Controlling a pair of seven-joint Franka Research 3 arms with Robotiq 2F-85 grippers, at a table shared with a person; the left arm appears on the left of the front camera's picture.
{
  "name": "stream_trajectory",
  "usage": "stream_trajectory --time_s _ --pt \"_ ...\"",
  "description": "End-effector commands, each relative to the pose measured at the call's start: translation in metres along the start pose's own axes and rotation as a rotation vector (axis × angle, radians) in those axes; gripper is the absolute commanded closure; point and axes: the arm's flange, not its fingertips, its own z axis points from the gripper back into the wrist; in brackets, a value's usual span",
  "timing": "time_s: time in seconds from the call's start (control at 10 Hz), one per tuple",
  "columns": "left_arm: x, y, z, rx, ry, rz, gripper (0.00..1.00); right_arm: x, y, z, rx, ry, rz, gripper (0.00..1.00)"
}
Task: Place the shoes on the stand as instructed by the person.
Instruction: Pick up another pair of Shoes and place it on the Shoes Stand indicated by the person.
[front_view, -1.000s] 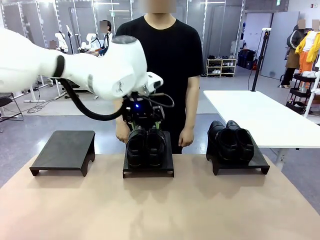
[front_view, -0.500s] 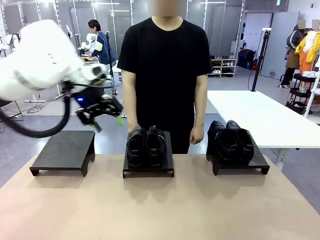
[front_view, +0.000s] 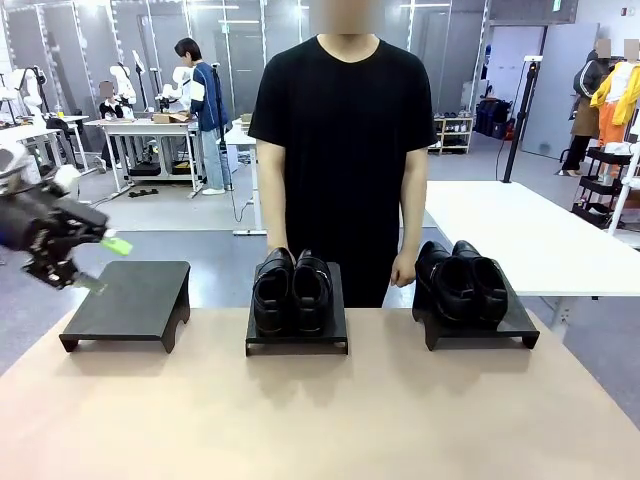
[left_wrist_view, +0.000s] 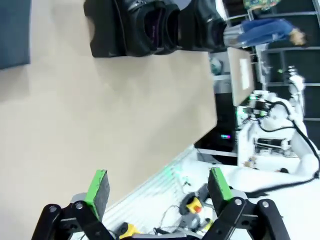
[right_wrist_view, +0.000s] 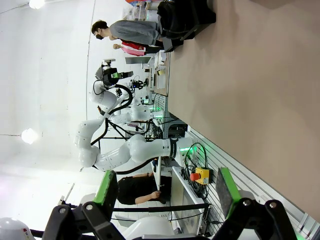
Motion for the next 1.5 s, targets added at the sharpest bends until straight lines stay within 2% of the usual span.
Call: stream_trajectory --time_s 0.0,0.3,0.4,0.6,0.8,0.9,1.0,1.4 --pt "-0.017 0.049 0.026 -0.168 -0.009 0.031 0.0 -0.003 0.001 0.0 -0.014 0.001 0.005 0.0" --pt "-0.085 0.157 0.058 -0.423 -0.061 0.049 0.0 -0.003 0.001 0.0 -0.014 0.001 0.005 0.0" --pt "-0.101 0.18 0.06 -0.46 -0.054 0.024 0.0 -0.003 0.001 0.0 -0.014 0.001 0.005 0.0" --pt "-0.131 0.217 0.056 -0.513 -0.121 -0.008 0.0 -0.003 0.001 0.0 -0.014 0.001 0.005 0.0" --pt "-0.149 0.238 0.053 -0.548 -0.186 -0.02 0.0 -0.003 0.001 0.0 -0.014 0.001 0.005 0.0" --pt "-0.149 0.242 0.055 -0.564 -0.258 0.022 0.0 -0.003 0.001 0.0 -0.014 0.001 0.005 0.0" --pt "-0.152 0.232 0.05 -0.523 -0.17 0.004 0.0 -0.003 0.001 0.0 -0.014 0.001 0.005 0.0" --pt "-0.152 0.232 0.05 -0.523 -0.17 0.004 0.0 -0.003 0.001 0.0 -0.014 0.001 0.005 0.0"
